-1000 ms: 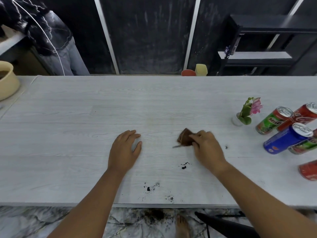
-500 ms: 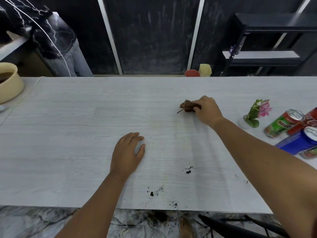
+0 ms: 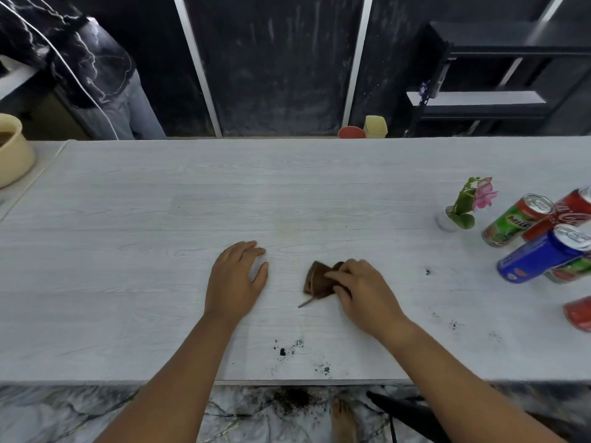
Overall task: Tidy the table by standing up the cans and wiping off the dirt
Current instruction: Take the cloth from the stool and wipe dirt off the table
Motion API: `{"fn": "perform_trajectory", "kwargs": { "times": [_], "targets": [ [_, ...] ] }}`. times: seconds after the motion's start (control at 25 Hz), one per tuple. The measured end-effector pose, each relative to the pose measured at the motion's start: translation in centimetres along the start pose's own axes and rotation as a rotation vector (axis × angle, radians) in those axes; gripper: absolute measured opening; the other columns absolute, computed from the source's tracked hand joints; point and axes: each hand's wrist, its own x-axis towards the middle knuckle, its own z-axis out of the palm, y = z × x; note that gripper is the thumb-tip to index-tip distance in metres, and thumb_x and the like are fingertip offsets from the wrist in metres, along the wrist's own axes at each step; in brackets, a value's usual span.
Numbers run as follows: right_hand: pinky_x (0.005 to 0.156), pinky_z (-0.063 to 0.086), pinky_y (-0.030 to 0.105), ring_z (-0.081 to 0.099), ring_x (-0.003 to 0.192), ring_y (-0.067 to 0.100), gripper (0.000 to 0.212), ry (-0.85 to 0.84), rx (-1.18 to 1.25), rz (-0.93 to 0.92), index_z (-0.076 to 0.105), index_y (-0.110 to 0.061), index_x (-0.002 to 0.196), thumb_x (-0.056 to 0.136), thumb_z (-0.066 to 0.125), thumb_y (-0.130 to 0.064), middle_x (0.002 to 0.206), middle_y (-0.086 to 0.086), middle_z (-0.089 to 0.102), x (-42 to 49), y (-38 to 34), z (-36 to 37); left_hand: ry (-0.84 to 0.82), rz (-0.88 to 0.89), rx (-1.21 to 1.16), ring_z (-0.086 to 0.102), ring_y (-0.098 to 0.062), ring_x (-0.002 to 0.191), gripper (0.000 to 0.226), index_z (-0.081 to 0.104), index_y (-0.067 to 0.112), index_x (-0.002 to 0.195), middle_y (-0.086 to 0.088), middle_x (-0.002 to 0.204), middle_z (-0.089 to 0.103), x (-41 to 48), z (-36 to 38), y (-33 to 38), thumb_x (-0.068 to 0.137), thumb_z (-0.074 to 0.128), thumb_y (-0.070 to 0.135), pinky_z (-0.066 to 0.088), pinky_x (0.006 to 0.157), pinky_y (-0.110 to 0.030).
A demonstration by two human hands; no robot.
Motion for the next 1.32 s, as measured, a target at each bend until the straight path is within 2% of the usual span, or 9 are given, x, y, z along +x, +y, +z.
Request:
{"fn": "perform_trajectory", "kwargs": {
  "times": [0.08, 0.2, 0.32, 0.52, 0.68, 0.88, 0.96, 1.08, 1.32],
  "targets": [
    [0.091, 0.052, 0.035, 0.062, 0.098, 0.025, 0.035, 0.006, 0.083, 0.055, 0.078, -0.014, 0.13, 0.097, 0.074, -0.004, 0.107, 0.005, 0.068, -1.5, -0.4, -0.7, -0.005, -0.002, -0.001, 0.056, -0.015, 0.138, 0.03, 0.073, 0.026, 0.131, 0.007, 0.144, 0.066, 0.0, 0.0, 0.0, 0.104, 0.068, 0.038, 0.042, 0.119, -0.034],
    [0.092, 0.047, 0.029, 0.061, 0.098, 0.02, 0.035, 0.228, 0.163, 0.234, 0.078, -0.014, 0.127, 0.095, 0.072, 0.001, 0.103, 0.004, 0.063, -2.0, 2.2, -4.1, -0.008, -0.005, -0.008, 0.056, -0.016, 0.138, 0.03, 0.073, 0.026, 0.131, 0.007, 0.144, 0.066, 0.0, 0.1, -0.1, 0.104, 0.067, 0.039, 0.044, 0.12, -0.037],
    [0.091, 0.05, 0.037, 0.061, 0.103, 0.032, 0.035, 0.418, -0.014, 0.431, 0.077, -0.017, 0.129, 0.097, 0.07, -0.006, 0.106, 0.015, 0.067, -2.2, 7.8, -8.8, -0.015, -0.011, -0.013, 0.056, -0.016, 0.139, 0.031, 0.073, 0.026, 0.132, 0.007, 0.144, 0.066, -0.1, 0.0, -0.1, 0.105, 0.067, 0.039, 0.046, 0.12, -0.04],
    [0.094, 0.054, 0.054, 0.06, 0.111, 0.049, 0.033, 0.302, -0.225, 0.818, 0.071, 0.0, 0.133, 0.104, 0.059, -0.012, 0.123, 0.03, 0.061, -3.3, 12.9, -9.5, -0.024, -0.019, -0.017, 0.056, -0.017, 0.139, 0.031, 0.074, 0.025, 0.132, 0.005, 0.145, 0.067, -0.1, -0.1, 0.2, 0.105, 0.068, 0.038, 0.046, 0.119, -0.04],
    [0.089, 0.053, 0.049, 0.061, 0.106, 0.045, 0.029, 0.223, -0.213, 0.716, 0.075, -0.001, 0.125, 0.102, 0.062, -0.012, 0.113, 0.025, 0.064, -2.6, 9.2, -7.0, -0.029, -0.021, -0.018, 0.056, -0.018, 0.139, 0.031, 0.073, 0.025, 0.133, 0.005, 0.145, 0.067, -0.2, -0.1, 0.2, 0.105, 0.067, 0.037, 0.045, 0.12, -0.038],
    [0.082, 0.053, 0.039, 0.062, 0.101, 0.035, 0.03, 0.138, -0.074, 0.403, 0.077, -0.006, 0.127, 0.098, 0.07, -0.009, 0.105, 0.016, 0.067, -3.1, 2.2, -2.6, -0.045, -0.029, -0.02, 0.056, -0.02, 0.141, 0.031, 0.073, 0.024, 0.134, 0.003, 0.147, 0.066, -0.2, -0.2, 0.3, 0.106, 0.066, 0.037, 0.046, 0.12, -0.041],
    [0.086, 0.053, 0.032, 0.064, 0.102, 0.027, 0.033, 0.129, 0.081, 0.392, 0.075, -0.012, 0.134, 0.101, 0.07, -0.011, 0.109, 0.01, 0.066, -3.3, 1.7, -2.6, -0.06, -0.038, -0.02, 0.053, -0.02, 0.144, 0.034, 0.072, 0.024, 0.137, 0.004, 0.15, 0.064, -0.5, -0.3, 0.4, 0.107, 0.064, 0.038, 0.046, 0.12, -0.041],
    [0.083, 0.046, 0.016, 0.062, 0.097, 0.016, 0.032, 0.283, 0.234, 0.464, 0.078, -0.024, 0.129, 0.101, 0.069, -0.011, 0.108, 0.005, 0.066, -4.6, 3.1, -5.4, -0.074, -0.057, -0.033, 0.051, -0.019, 0.146, 0.036, 0.071, 0.024, 0.14, 0.004, 0.152, 0.063, -1.0, -0.6, 0.5, 0.107, 0.064, 0.036, 0.048, 0.119, -0.045],
    [0.083, 0.058, 0.046, 0.065, 0.092, 0.036, 0.029, 0.422, -0.099, 0.769, 0.077, -0.016, 0.127, 0.102, 0.064, -0.019, 0.11, 0.016, 0.065, -13.3, 12.6, -12.5, -0.086, -0.03, -0.04, 0.052, -0.024, 0.147, 0.039, 0.07, 0.018, 0.143, -0.001, 0.153, 0.063, -3.6, -1.4, 0.7, 0.106, 0.066, 0.028, 0.044, 0.123, -0.048]
  ]
}}
